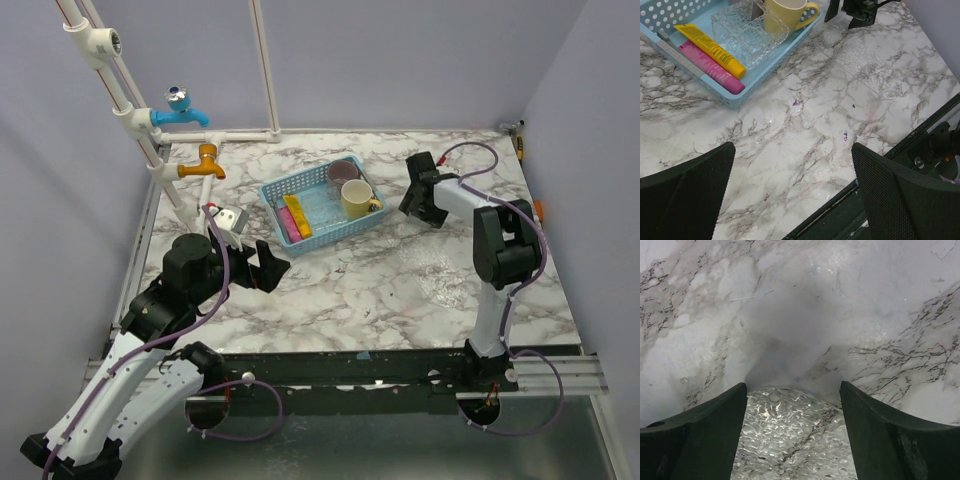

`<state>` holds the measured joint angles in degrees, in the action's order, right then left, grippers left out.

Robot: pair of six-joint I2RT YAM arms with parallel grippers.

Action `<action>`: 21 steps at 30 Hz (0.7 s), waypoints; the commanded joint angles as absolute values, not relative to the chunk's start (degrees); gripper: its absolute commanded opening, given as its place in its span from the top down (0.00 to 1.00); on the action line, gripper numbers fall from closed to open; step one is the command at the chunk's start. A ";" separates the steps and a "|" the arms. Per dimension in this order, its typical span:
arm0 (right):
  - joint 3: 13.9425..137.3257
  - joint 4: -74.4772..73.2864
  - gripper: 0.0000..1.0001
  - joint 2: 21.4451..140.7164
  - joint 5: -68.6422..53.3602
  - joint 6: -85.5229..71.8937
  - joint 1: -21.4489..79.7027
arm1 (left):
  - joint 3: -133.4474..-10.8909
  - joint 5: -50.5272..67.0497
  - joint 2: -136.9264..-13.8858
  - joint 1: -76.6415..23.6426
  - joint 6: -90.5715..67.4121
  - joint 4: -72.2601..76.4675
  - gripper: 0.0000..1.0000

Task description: Prepare toiletry sets of a toothbrush and toothpaste on the tray

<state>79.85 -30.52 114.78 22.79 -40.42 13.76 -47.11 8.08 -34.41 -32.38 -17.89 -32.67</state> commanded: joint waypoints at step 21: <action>67.25 -24.46 0.23 109.41 9.60 -34.41 17.67 | -46.93 7.05 -33.59 -32.52 -17.53 -32.86 0.01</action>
<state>70.74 -22.20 109.38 16.51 -34.74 15.64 -47.11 8.08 -34.37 -32.38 -17.89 -32.67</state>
